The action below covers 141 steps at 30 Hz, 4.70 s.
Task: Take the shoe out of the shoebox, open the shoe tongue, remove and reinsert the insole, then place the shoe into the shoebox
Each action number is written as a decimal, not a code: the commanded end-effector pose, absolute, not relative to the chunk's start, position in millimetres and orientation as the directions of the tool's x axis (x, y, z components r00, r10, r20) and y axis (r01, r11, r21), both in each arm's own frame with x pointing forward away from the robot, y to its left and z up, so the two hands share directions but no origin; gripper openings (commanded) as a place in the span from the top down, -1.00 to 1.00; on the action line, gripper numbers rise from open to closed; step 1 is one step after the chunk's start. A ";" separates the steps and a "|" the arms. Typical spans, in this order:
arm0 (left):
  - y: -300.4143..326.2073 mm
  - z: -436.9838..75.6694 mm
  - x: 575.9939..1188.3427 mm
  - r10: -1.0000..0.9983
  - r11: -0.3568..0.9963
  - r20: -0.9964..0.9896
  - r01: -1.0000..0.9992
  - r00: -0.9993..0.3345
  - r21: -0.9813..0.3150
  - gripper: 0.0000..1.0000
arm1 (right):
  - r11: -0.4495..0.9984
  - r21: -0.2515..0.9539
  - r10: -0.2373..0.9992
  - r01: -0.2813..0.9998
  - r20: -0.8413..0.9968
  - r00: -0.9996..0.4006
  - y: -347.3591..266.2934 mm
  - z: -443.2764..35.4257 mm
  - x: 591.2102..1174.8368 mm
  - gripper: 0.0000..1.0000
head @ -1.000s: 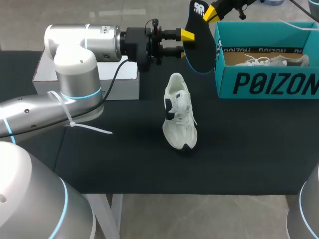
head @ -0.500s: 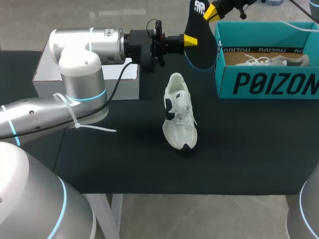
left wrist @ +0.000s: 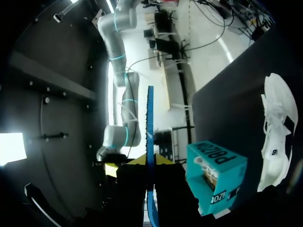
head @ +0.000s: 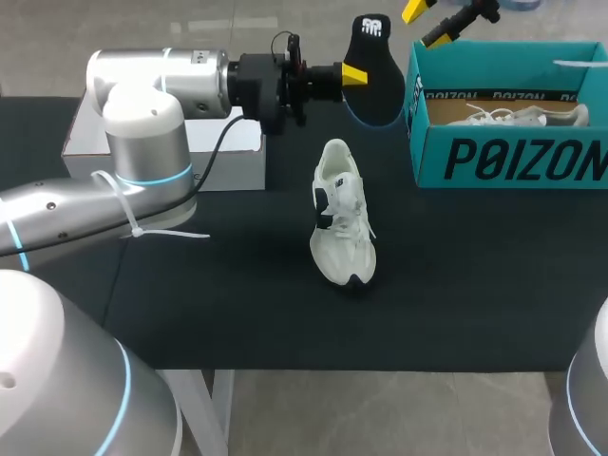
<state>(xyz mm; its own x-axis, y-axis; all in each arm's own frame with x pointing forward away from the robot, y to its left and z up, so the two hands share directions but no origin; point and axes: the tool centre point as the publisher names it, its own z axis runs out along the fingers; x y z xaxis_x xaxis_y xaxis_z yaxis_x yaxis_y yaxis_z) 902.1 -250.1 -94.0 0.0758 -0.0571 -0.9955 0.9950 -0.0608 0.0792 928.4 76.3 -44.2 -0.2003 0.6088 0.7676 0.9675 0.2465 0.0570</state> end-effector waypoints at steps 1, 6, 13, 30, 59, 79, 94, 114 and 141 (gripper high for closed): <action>-248.4 -95.1 907.2 -0.045 -0.085 -0.997 0.994 0.058 0.061 1.00 | 0.206 0.079 0.703 0.975 0.682 -0.203 72.3 -36.2 913.6 -1.00; -244.0 -95.8 909.0 -0.038 -0.120 -0.999 0.993 0.016 0.020 1.00 | 0.225 0.083 0.772 0.971 0.593 -0.230 69.2 -31.7 906.8 -1.00; -239.5 -90.5 907.9 -0.028 -0.167 -0.998 0.984 -0.065 -0.059 1.00 | 0.176 0.095 0.790 0.980 0.580 -0.198 59.7 -29.6 904.7 -1.00; -241.9 -96.7 901.5 -0.062 -0.031 -0.986 0.987 0.153 0.155 1.00 | 0.153 0.107 0.789 0.982 0.586 -0.186 53.7 -29.1 903.3 -1.00; -241.9 -96.7 901.5 -0.062 -0.031 -0.986 0.987 0.153 0.155 1.00 | 0.109 0.149 0.778 0.983 0.603 -0.178 52.1 -25.7 905.5 -1.00; -246.0 -61.6 939.6 0.262 -0.176 -0.362 0.324 -0.895 -0.929 1.00 | 0.109 0.149 0.778 0.983 0.603 -0.178 52.1 -25.7 905.5 -1.00; -249.2 -43.9 950.1 0.292 -0.144 0.125 -0.173 -0.948 -0.974 1.00 | 0.109 0.149 0.778 0.983 0.603 -0.178 52.1 -25.7 905.5 -1.00; -246.5 -34.7 960.6 0.376 0.016 0.685 -0.735 -0.624 -0.678 1.00 | 0.109 0.149 0.778 0.983 0.603 -0.178 52.1 -25.7 905.5 -1.00; -242.1 -16.0 970.8 0.268 0.152 0.946 -0.977 0.183 0.146 1.00 | 0.109 0.149 0.778 0.983 0.603 -0.178 52.1 -25.7 905.5 -1.00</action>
